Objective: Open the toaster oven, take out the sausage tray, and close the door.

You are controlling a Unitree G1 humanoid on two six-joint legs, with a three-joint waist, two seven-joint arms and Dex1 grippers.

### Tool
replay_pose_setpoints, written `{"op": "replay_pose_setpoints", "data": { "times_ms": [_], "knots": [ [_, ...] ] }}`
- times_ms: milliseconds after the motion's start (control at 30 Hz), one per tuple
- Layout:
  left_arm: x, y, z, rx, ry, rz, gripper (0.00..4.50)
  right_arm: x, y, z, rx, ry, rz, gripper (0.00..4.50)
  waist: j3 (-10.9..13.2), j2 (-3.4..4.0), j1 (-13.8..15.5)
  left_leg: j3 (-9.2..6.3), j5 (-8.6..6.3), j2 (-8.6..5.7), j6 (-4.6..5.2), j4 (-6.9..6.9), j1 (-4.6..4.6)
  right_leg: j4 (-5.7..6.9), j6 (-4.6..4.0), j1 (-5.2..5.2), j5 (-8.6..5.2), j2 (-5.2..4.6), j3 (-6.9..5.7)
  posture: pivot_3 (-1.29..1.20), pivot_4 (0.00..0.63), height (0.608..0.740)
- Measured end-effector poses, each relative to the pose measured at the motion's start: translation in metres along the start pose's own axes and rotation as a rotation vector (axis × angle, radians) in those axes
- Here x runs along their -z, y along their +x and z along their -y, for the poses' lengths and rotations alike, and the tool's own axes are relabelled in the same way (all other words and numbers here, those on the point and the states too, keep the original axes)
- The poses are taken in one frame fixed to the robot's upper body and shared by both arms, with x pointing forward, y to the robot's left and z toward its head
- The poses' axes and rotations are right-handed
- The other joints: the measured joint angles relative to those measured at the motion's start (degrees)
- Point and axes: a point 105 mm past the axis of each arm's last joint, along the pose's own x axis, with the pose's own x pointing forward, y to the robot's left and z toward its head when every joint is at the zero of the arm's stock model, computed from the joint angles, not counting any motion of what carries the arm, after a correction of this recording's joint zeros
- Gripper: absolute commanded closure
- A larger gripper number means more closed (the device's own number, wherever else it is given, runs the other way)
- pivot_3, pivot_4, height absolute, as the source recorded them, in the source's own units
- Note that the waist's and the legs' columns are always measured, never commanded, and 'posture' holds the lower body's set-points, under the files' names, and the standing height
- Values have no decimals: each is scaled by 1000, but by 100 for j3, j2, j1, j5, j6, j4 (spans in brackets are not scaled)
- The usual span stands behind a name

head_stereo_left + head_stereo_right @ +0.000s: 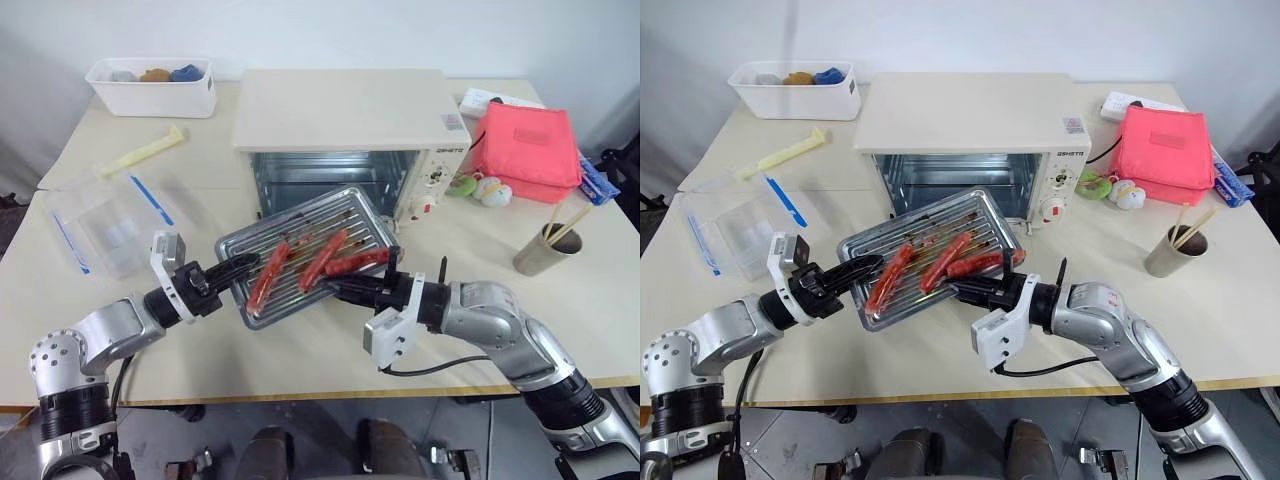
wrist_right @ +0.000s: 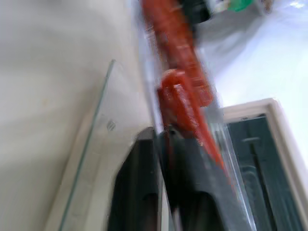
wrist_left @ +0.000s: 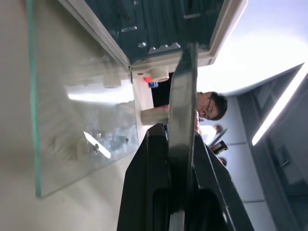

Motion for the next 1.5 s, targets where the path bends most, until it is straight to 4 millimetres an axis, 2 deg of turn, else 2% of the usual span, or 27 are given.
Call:
{"op": "replay_pose_setpoints", "data": {
  "times_ms": [133, 267, 300, 367, 500, 633, 733, 833, 967, 1000, 1100, 1367, 1500],
  "knots": [
    [2, -5, -12, -42, -56, 131, 4500, -2, -8, 8, 21, 140, 46, 1679, 0, -1, 17, 0, 0, -1, 0, 1, 0, -4, 0, 3, 0, -2, -1, 0, 150, 740],
    [6, -38, -16, -40, -69, 253, 4500, 2, -38, 1, -2, 406, 42, 213, -1, -3, 17, 1, -2, 1, 2, -8, -1, -10, -1, 3, 0, -1, -1, 0, 150, 740],
    [7, -46, -15, -33, -65, 274, 4500, 4, -45, -4, -19, 475, 31, 17, -2, -3, 15, 3, -2, 1, 2, -8, -1, -12, -1, 3, -1, 0, 0, 0, 150, 740],
    [13, -62, -13, -14, -61, 310, 4500, 11, -55, -7, -1, 588, 11, 17, -1, -3, 13, 7, -2, 4, 3, -4, -1, -23, -5, 10, -2, 2, 1, 0, 150, 740],
    [22, -100, -14, -14, -69, 434, 4500, 42, -84, 7, 171, 744, -94, 17, -2, -3, 20, 15, -5, 5, 9, 0, 15, -58, -15, 32, -8, 2, 6, 0, 150, 740],
    [32, -121, -16, -61, -79, 526, 4500, 68, -102, -1, 212, 870, -199, 941, -2, -2, 92, 4, -9, 4, 21, 0, 16, -87, -18, 49, -7, -6, 14, 0, 150, 740],
    [42, -131, -21, -75, -126, 653, 4500, 82, -118, -23, 159, 992, -279, 2001, -3, -1, 128, 7, -19, 7, 39, 1, 14, -110, -19, 57, -7, -12, 31, 0, 150, 740],
    [53, -144, -23, -70, -176, 852, 4500, 88, -122, -36, 118, 1078, -306, 3032, -4, 1, 121, 18, -28, 7, 55, 1, 22, -134, -16, 74, -5, -14, 39, 0, 150, 740],
    [61, -146, -25, -81, -222, 953, 4500, 101, -126, -54, 89, 1210, -362, 4337, -2, -1, 139, 25, -30, -4, 58, 5, 25, -151, -22, 81, 12, 0, 38, 0, 150, 740],
    [61, -143, -24, -67, -224, 960, 4500, 105, -127, -56, 93, 1228, -370, 4466, -2, -1, 146, 28, -30, -2, 58, 6, 24, -158, -23, 81, 18, 0, 39, 0, 150, 740],
    [59, -135, -20, -58, -225, 959, 4500, 112, -122, -60, 87, 1262, -364, 4466, -3, 0, 142, 33, -30, -2, 59, 7, 22, -174, -23, 82, 27, 2, 44, 0, 150, 740],
    [48, -131, -21, -66, -244, 1029, 4500, 115, -102, -69, 45, 1323, -220, 4466, -3, 1, 138, 33, -32, -2, 60, 6, 12, -195, -6, 82, 36, 8, 41, 0, 150, 740],
    [44, -134, -23, -79, -247, 1052, 4500, 113, -96, -61, 56, 1323, -170, 4466, -4, 1, 140, 34, -32, -2, 61, 9, 11, -195, -2, 82, 40, 9, 41, 0, 150, 740]
  ]
}}
